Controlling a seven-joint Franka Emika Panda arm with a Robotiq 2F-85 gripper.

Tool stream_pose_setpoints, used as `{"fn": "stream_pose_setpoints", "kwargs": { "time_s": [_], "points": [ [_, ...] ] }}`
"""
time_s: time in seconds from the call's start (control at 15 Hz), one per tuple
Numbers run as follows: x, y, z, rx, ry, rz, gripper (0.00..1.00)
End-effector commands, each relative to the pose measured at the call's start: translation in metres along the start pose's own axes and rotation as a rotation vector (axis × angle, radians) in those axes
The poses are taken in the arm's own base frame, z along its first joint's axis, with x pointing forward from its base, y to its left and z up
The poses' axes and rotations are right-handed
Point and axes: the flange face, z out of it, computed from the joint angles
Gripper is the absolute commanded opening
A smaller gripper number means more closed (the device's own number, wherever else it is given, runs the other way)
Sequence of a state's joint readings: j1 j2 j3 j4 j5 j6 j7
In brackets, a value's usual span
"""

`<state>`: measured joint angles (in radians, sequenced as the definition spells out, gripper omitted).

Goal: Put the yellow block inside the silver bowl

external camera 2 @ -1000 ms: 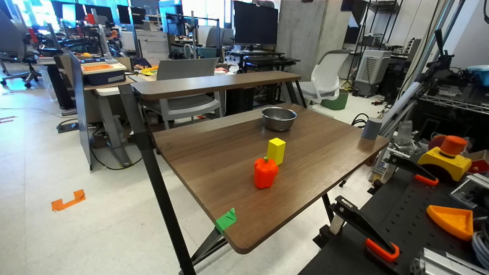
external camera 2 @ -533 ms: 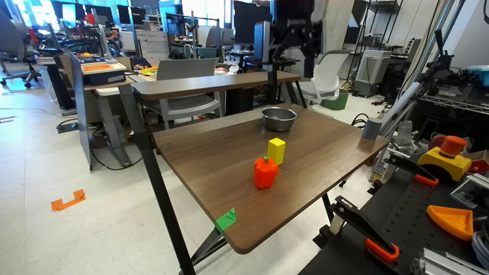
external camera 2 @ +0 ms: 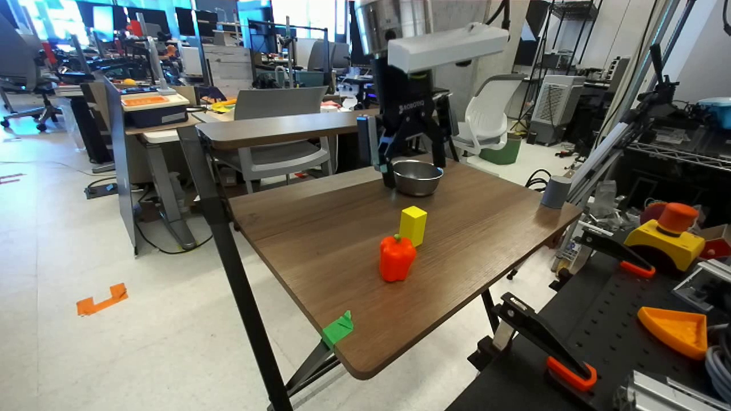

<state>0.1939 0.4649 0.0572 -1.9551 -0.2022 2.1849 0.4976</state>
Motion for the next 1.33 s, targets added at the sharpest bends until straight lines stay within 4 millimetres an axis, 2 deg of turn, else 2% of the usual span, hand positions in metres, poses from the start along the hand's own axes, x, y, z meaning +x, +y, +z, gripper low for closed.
{"fn": "stream_pose_setpoints", "kwargs": {
  "time_s": [0.0, 0.6, 0.67, 0.8, 1.0, 1.27],
  "points": [
    [0.017, -0.01, 0.023, -0.048, 0.013, 0.01, 1.0],
    [0.032, -0.021, 0.069, -0.117, -0.026, 0.009, 1.0],
    [0.03, -0.023, 0.074, -0.123, -0.034, 0.005, 0.75],
    [0.031, -0.027, 0.077, -0.124, -0.041, 0.001, 0.66],
    [0.032, -0.029, 0.077, -0.118, -0.041, 0.006, 0.42],
    [0.036, -0.022, 0.044, -0.055, -0.018, 0.025, 0.12]
  ]
}}
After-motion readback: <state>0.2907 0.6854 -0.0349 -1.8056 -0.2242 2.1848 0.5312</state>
